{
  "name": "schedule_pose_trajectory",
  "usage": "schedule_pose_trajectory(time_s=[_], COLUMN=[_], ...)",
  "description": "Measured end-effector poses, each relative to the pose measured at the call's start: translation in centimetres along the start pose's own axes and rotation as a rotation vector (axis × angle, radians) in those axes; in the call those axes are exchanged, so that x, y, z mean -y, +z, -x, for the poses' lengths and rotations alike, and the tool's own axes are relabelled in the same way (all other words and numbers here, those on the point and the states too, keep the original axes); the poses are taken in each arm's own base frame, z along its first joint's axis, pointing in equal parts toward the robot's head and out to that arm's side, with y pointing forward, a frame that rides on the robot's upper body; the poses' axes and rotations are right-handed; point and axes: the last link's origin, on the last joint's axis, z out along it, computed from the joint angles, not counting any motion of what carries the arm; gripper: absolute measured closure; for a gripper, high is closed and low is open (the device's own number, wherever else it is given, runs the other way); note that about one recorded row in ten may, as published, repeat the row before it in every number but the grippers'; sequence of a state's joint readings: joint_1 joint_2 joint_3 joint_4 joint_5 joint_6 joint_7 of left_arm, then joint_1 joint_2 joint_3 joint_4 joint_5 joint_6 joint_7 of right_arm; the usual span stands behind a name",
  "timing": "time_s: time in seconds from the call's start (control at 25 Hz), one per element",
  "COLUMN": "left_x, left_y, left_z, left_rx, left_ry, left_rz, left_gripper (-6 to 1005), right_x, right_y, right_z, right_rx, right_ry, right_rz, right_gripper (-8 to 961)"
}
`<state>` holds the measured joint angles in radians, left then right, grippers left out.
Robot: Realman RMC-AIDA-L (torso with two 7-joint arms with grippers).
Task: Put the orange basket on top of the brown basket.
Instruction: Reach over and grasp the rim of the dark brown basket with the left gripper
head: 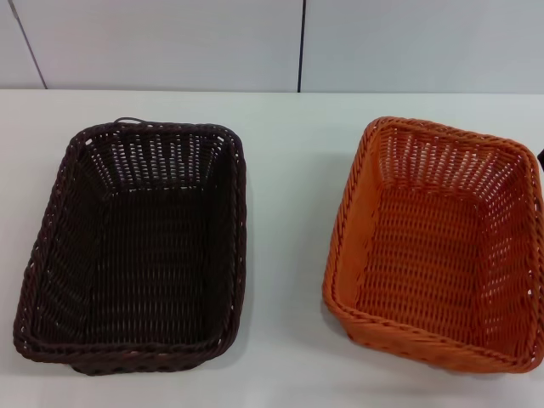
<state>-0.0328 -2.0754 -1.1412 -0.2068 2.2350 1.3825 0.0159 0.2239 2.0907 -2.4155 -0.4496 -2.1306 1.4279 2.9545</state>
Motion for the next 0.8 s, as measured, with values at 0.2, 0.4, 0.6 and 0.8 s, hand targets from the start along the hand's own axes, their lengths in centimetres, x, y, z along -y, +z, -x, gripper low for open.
schedule_pose_trajectory(time_s=[0.2,0.4,0.6,0.8], left_x=[-0.05,0.0,-0.11,-0.13], left_y=[0.06,0.2,0.48,0.55], left_z=[-0.01,-0.02,-0.19,-0.25], left_rx=[0.0,0.0,-0.009,-0.013], left_ry=[0.001,0.005,0.003,0.002], left_rz=[0.001,0.003,0.006,0.006], left_gripper=[204,205,205,206], right_x=[-0.14,-0.16,-0.17,-0.28], right_y=[0.07,0.03,-0.02,-0.04], right_z=[-0.08,-0.05,-0.07,0.01], right_rx=[-0.006,-0.006,-0.007,-0.002], right_ry=[0.003,0.006,0.006,0.008], right_rz=[0.005,0.003,0.004,0.007], right_gripper=[176,177,176,177])
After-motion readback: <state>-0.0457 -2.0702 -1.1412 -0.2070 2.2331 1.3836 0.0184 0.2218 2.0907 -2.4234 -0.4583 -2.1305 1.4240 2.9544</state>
